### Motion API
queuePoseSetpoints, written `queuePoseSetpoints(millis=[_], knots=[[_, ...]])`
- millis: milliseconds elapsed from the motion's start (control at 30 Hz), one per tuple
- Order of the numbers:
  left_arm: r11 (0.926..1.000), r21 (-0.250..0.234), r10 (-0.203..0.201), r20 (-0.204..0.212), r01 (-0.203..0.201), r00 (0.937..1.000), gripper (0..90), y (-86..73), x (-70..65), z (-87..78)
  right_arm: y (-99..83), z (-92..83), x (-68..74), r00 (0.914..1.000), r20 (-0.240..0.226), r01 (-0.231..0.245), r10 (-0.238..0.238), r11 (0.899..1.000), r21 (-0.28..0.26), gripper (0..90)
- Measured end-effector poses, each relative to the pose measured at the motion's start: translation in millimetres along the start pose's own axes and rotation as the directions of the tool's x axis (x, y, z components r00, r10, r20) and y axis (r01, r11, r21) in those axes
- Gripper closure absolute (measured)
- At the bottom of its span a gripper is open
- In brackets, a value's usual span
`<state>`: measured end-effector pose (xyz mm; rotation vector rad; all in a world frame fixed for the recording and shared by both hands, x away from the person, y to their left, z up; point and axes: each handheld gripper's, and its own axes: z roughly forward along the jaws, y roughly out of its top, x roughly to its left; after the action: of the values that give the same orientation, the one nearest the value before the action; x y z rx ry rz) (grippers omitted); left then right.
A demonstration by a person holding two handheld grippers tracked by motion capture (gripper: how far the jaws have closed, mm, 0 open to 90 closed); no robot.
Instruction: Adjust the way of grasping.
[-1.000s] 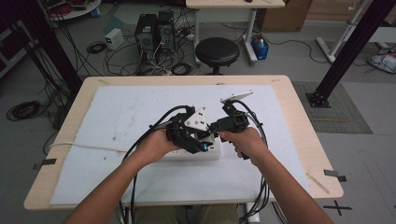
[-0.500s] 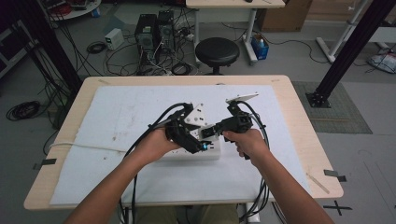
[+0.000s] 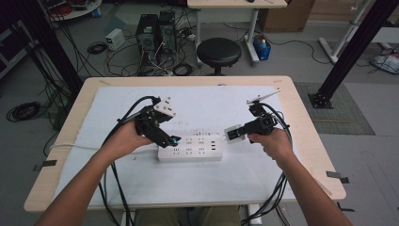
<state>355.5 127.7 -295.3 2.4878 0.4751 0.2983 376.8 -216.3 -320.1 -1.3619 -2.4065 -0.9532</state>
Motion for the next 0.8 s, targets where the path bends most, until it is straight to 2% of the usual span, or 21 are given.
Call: queuePoseSetpoints(millis=[133,233,300,367,433,467,500,533,567,600,633,667,700,733,767,800], knots=[[0.9973,0.067,-0.029,0.005,0.029,0.9996,21.3,-14.4,9.8,-6.7,-1.6,-10.3,0.1,0.9960,0.065,0.060,-0.062,0.998,0.033,61.8],[0.9936,0.092,-0.066,0.000,0.065,0.9978,21.3,-24.6,16.2,-14.9,-3.6,-20.5,-1.7,0.9869,0.115,0.106,-0.113,0.992,0.065,61.8],[0.9902,0.103,-0.095,0.003,0.094,0.9955,21.2,-30.3,19.9,-19.6,-5.1,-27.1,-1.8,0.9731,0.140,0.174,-0.183,0.982,0.070,61.8],[0.9882,0.112,-0.104,-0.011,0.105,0.9945,21.3,-34.8,22.4,-24.5,-5.8,-33.4,-2.2,0.9568,0.172,0.222,-0.234,0.971,0.085,61.8],[0.9870,0.127,-0.096,-0.023,0.098,0.9951,21.3,-37.9,25.7,-29.7,-6.4,-38.1,-3.6,0.9368,0.212,0.261,-0.279,0.959,0.106,61.8],[0.9868,0.133,-0.089,-0.035,0.093,0.9954,21.3,-39.6,27.4,-33.0,-6.7,-39.8,-3.9,0.9314,0.221,0.270,-0.289,0.956,0.113,61.8],[0.9862,0.139,-0.086,-0.038,0.090,0.9956,21.3,-40.4,28.4,-34.7,-7.1,-42.7,-4.8,0.9213,0.228,0.294,-0.315,0.948,0.121,61.8],[0.9862,0.139,-0.086,-0.038,0.090,0.9956,21.3,-40.4,28.4,-34.7,-7.1,-42.7,-4.8,0.9213,0.228,0.294,-0.315,0.948,0.121,61.8],[0.9843,0.151,-0.087,-0.039,0.092,0.9955,21.3,-41.5,31.4,-38.3,-7.3,-44.3,-5.1,0.9159,0.234,0.306,-0.326,0.944,0.122,61.8],[0.9867,0.135,-0.086,-0.042,0.091,0.9954,21.3,-42.0,31.7,-38.9,-7.4,-48.9,-5.8,0.9009,0.252,0.331,-0.354,0.935,0.127,61.7],[0.9867,0.135,-0.086,-0.042,0.091,0.9954,21.3,-42.0,31.7,-38.9,-7.4,-48.9,-5.8,0.9009,0.252,0.331,-0.354,0.935,0.127,61.7],[0.9897,0.128,-0.060,-0.031,0.063,0.9977,21.3,-42.9,33.6,-41.3,-7.2,-50.3,-5.8,0.8963,0.257,0.337,-0.361,0.932,0.134,61.7],[0.9903,0.124,-0.060,-0.032,0.064,0.9977,21.3,-43.6,33.5,-41.1,-7.1,-53.8,-6.5,0.8826,0.279,0.347,-0.378,0.925,0.155,61.7],[0.9887,0.134,-0.063,-0.032,0.067,0.9975,21.3,-44.0,33.3,-40.7,-7.1,-53.8,-6.5,0.8826,0.279,0.347,-0.378,0.925,0.155,61.7],[0.9887,0.134,-0.063,-0.032,0.067,0.9975,21.3,-44.0,33.3,-40.7,-7.5,-54.5,-6.7,0.8782,0.286,0.351,-0.384,0.923,0.160,61.7],[0.9801,0.185,-0.066,-0.037,0.071,0.9971,21.3,-44.5,32.7,-39.3,-9.0,-56.3,-7.5,0.8700,0.289,0.364,-0.399,0.916,0.170,61.7]])
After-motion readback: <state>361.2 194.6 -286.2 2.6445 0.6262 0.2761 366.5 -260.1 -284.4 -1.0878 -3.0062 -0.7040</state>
